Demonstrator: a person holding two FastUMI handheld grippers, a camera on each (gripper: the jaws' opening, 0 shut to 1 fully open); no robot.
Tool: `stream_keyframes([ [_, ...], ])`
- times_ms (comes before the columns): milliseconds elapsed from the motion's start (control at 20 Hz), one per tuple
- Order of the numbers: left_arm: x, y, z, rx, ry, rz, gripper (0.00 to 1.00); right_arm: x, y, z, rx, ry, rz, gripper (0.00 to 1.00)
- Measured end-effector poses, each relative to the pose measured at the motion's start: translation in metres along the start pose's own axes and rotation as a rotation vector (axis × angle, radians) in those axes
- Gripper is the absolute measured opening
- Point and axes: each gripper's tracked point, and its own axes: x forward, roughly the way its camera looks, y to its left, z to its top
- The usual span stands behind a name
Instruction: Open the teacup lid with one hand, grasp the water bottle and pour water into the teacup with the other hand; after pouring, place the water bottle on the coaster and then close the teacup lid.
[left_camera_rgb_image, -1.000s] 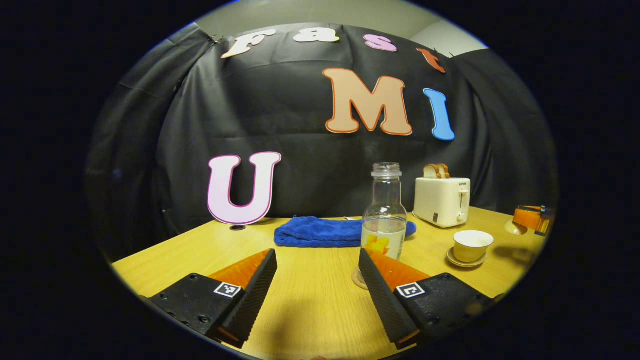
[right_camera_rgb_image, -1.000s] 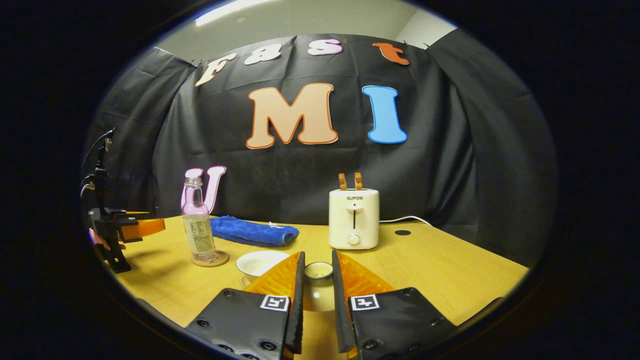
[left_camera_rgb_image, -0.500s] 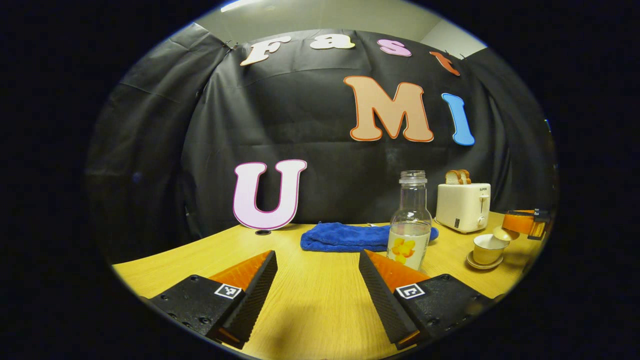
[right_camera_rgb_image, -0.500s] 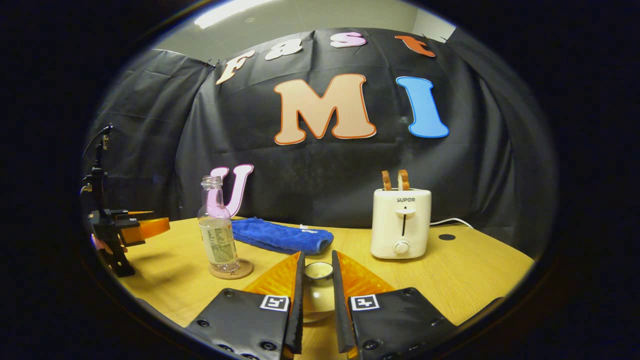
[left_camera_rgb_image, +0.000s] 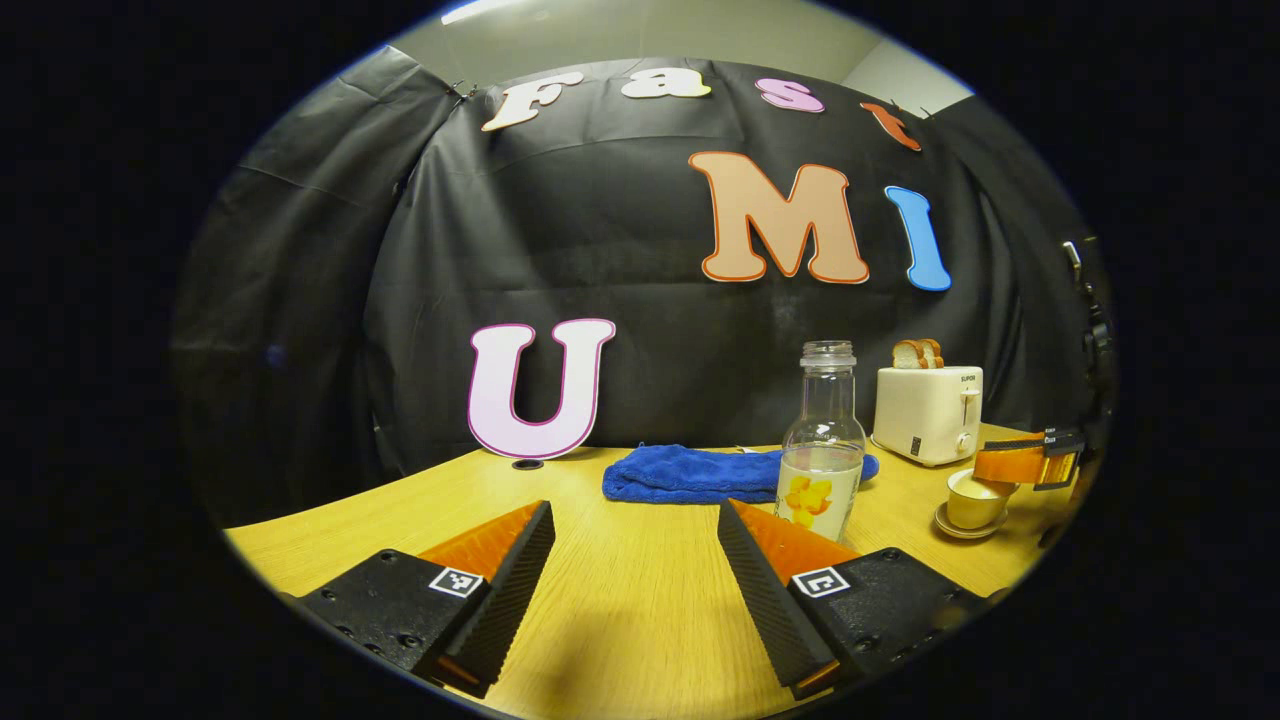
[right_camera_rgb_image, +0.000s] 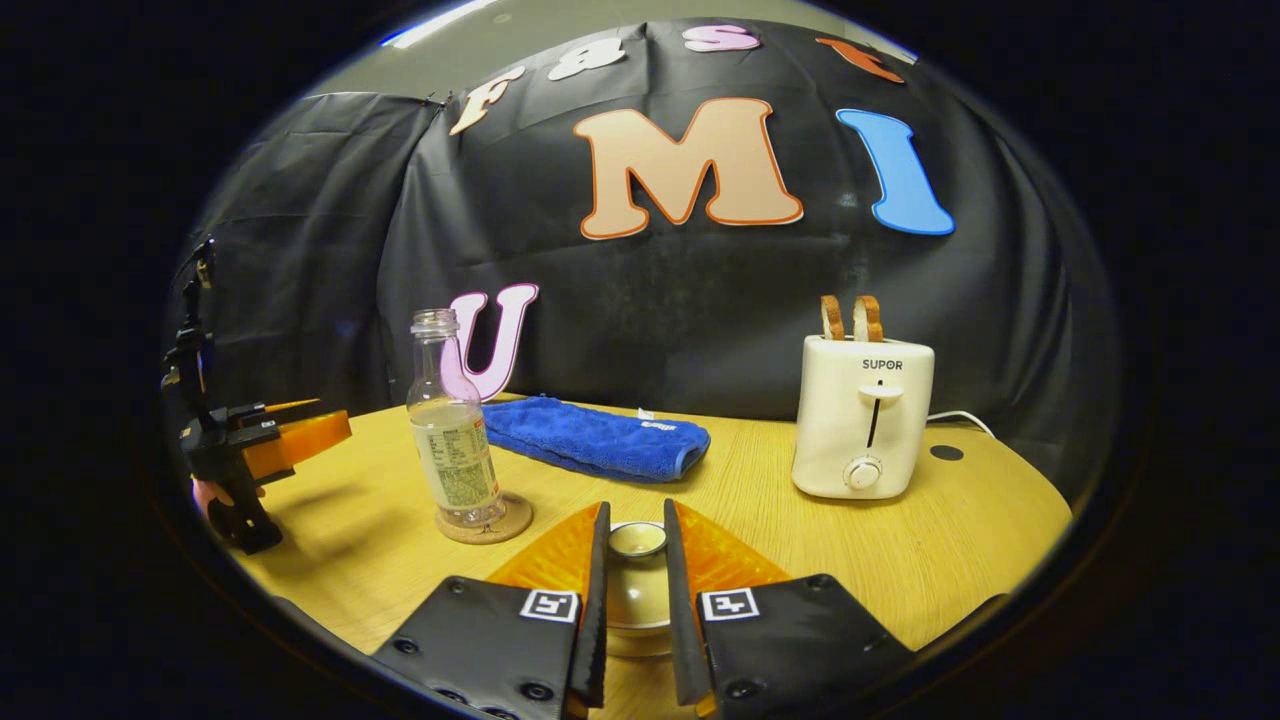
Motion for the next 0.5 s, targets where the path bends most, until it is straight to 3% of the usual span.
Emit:
stream_keyframes([
  [300, 0.0001, -0.0003, 0.0003, 0.0, 0.0, 0.0, 0.96, 0.0005, -0.0002, 0.0003, 0.003, 0.0, 0.005, 0.31],
  [500, -0.0001, -0.0002, 0.0004, 0.0, 0.0, 0.0, 0.96, -0.0001, 0.0019, 0.0006, -0.002, -0.004, 0.014, 0.42],
])
